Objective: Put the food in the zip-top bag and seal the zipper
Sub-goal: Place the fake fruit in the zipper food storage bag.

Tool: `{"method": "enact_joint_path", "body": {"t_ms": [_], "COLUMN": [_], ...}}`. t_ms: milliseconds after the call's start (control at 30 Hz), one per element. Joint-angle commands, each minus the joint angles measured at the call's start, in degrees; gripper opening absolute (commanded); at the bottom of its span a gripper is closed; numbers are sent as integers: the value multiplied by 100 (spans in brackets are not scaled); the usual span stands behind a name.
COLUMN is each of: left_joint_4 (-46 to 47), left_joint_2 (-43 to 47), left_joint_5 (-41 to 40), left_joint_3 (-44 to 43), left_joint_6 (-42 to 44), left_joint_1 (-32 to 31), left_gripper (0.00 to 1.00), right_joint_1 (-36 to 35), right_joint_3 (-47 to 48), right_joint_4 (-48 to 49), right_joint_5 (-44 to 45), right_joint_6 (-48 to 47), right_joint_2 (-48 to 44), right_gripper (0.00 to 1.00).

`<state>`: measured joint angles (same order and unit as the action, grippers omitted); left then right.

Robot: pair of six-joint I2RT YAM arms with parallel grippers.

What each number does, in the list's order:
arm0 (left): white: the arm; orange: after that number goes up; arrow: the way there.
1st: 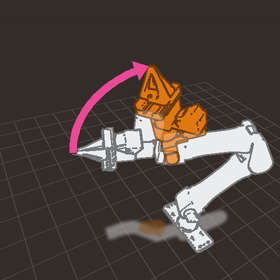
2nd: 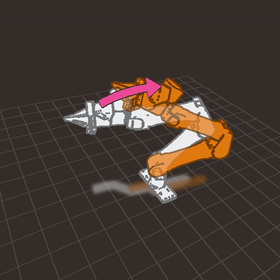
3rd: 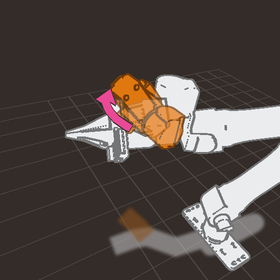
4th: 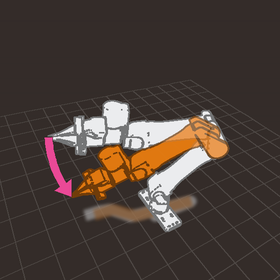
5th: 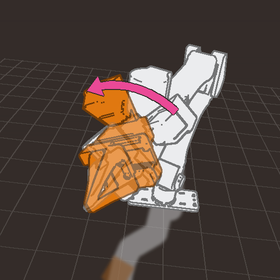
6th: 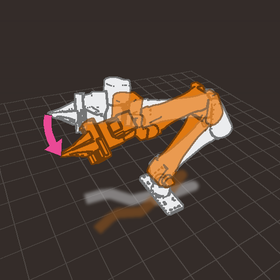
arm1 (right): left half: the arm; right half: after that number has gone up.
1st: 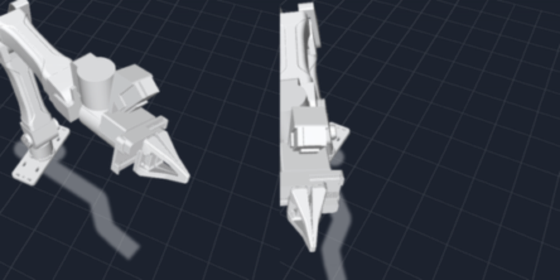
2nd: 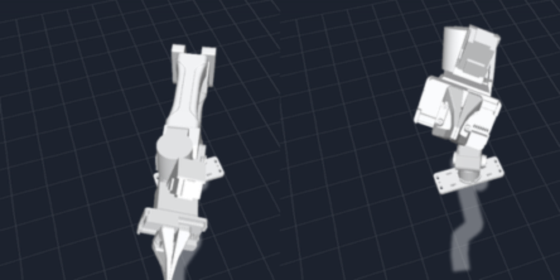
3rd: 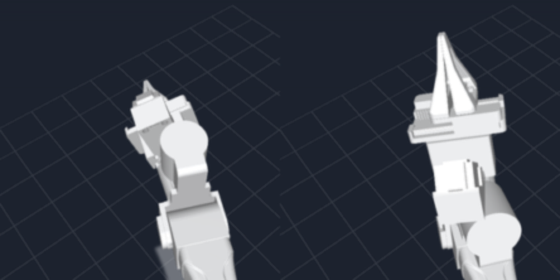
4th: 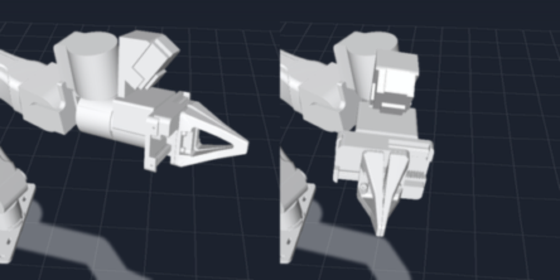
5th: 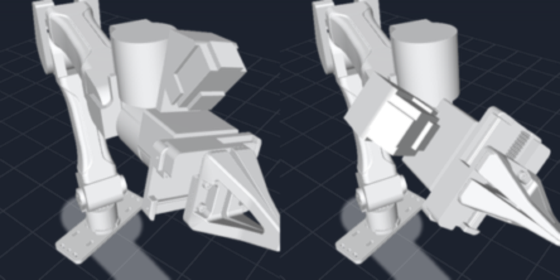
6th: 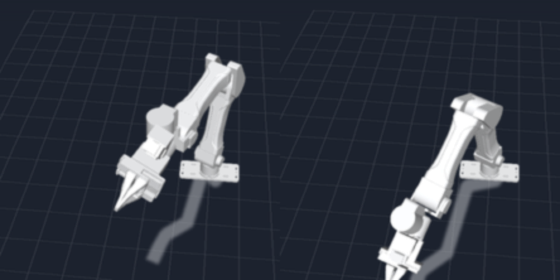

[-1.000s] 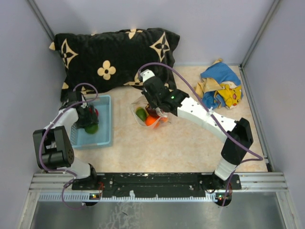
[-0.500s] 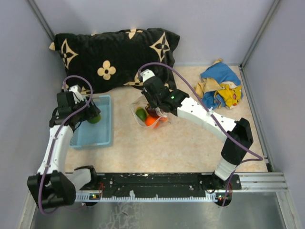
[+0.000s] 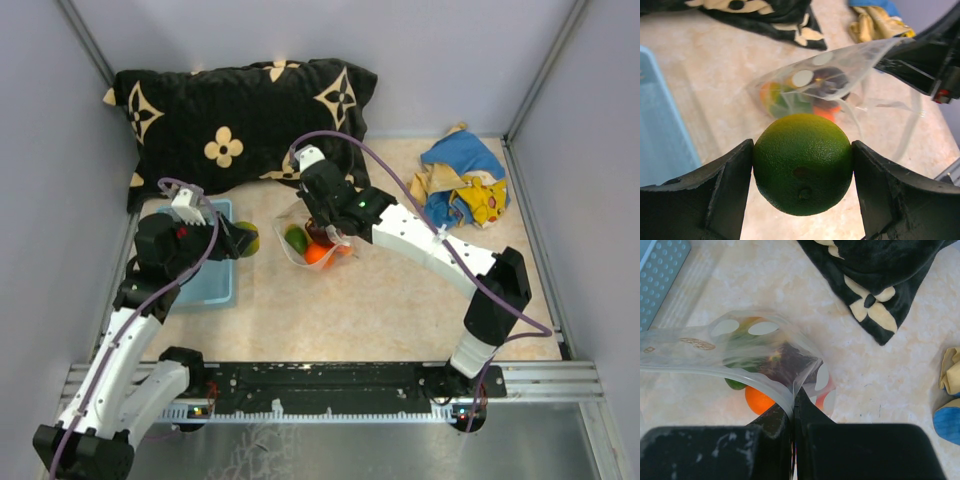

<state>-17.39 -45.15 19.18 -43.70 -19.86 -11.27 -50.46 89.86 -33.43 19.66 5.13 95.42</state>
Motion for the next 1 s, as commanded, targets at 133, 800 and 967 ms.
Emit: {"method": "enact_joint_path", "body": {"t_ms": [133, 800, 967], "left_joint_4": [2042, 4645, 5279], "left_joint_2": [655, -247, -373], "left_joint_5": [473, -582, -988], "left_joint_3": [736, 1105, 1609], "left_joint_6": [-374, 1088, 1686], "left_joint_1": [-695, -2784, -2898], "left_gripper": [58, 57, 57], "right_joint_1": [5, 40, 53], "right_joint_3": [5, -43, -80], "right_joint_4": [293, 316, 352], "right_joint_5": [64, 1, -28], "right_joint_6": [41, 44, 42], "right_joint_2": [-190, -225, -287], "right_gripper": [0, 0, 0]}}
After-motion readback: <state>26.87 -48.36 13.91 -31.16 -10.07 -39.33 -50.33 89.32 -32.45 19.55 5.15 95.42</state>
